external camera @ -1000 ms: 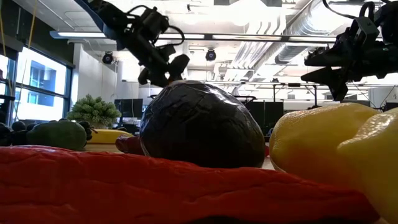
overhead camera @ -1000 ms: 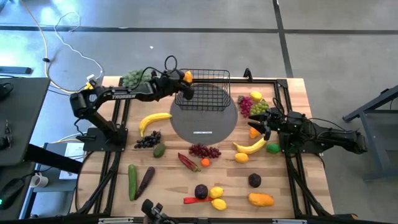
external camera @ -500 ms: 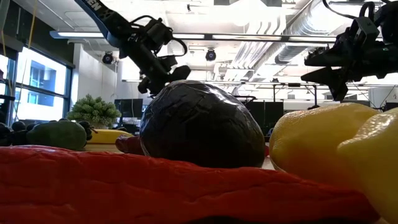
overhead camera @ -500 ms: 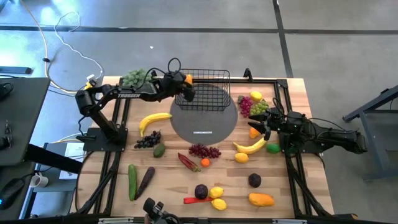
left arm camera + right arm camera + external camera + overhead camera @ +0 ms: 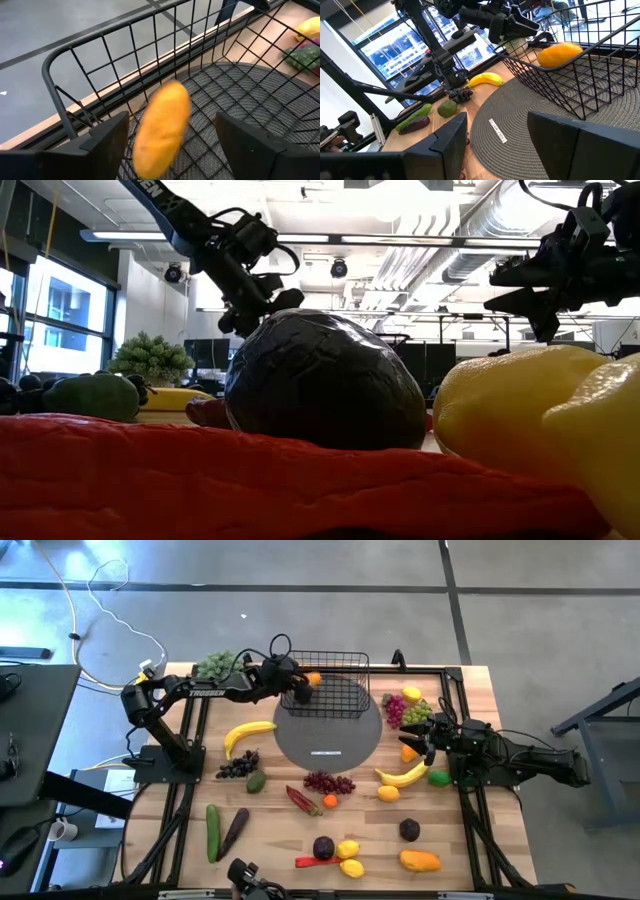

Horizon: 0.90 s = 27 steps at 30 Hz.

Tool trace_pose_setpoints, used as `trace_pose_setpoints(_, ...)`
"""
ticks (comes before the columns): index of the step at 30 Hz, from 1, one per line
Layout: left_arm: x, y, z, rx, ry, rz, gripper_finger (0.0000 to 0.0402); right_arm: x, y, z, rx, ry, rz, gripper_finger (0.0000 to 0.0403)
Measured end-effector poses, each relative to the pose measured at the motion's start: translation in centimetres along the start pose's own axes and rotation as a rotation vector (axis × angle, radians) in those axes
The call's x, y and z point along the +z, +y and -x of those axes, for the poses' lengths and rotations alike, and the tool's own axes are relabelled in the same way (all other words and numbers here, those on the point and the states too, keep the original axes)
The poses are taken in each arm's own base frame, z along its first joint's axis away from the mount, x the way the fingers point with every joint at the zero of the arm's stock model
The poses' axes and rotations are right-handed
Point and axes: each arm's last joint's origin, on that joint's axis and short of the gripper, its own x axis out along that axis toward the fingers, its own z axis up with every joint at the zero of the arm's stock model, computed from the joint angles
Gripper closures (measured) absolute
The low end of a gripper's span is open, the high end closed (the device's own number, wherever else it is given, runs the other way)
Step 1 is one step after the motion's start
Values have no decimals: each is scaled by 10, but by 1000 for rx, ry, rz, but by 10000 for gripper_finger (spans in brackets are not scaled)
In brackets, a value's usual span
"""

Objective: Build produce basket
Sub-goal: Put the bottom yellow mango into the black wire basket

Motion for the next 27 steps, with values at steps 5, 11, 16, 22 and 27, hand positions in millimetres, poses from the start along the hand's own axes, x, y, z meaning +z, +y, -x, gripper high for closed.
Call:
trace_pose_setpoints(5, 1, 0, 1, -7, -4, 1, 104, 0, 0, 0, 0, 0, 0, 213)
trace_pose_setpoints(11, 12, 0, 16, -51, -53, 13, 103, 0, 0, 0, 0, 1, 0, 213)
trace_pose_setpoints(16, 23, -2, 30, -171, -107, -16, 103, 0, 0, 0, 0, 0, 0, 213)
trace_pose_setpoints(22, 35, -4, 51, -345, -167, -60, 103, 0, 0, 0, 0, 0, 0, 213)
trace_pose_setpoints(27, 41, -13, 74, -456, -205, -46, 103, 0, 0, 0, 0, 0, 0, 213)
